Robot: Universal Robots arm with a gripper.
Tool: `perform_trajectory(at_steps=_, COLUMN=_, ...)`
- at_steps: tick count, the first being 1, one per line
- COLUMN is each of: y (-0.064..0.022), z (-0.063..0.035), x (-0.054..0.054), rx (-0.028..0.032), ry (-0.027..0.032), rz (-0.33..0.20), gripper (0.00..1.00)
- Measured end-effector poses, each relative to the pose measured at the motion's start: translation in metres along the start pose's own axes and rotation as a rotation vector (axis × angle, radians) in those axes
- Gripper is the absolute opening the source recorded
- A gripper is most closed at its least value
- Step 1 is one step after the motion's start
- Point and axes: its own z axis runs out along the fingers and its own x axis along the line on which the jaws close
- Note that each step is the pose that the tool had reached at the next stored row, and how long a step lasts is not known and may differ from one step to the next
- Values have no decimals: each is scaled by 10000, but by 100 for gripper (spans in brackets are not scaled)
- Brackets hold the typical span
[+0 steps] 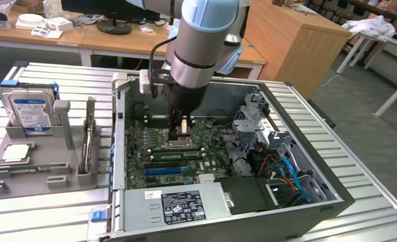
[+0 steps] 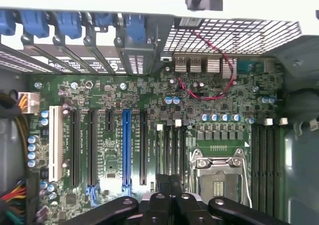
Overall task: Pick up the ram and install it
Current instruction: 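Press down the ram until it locks into place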
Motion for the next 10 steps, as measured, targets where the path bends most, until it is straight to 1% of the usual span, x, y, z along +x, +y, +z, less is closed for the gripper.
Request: perform_trajectory(at_steps=10, y=5, z=-204, x=-17, rx=1, ry=9, rz=9, gripper=11)
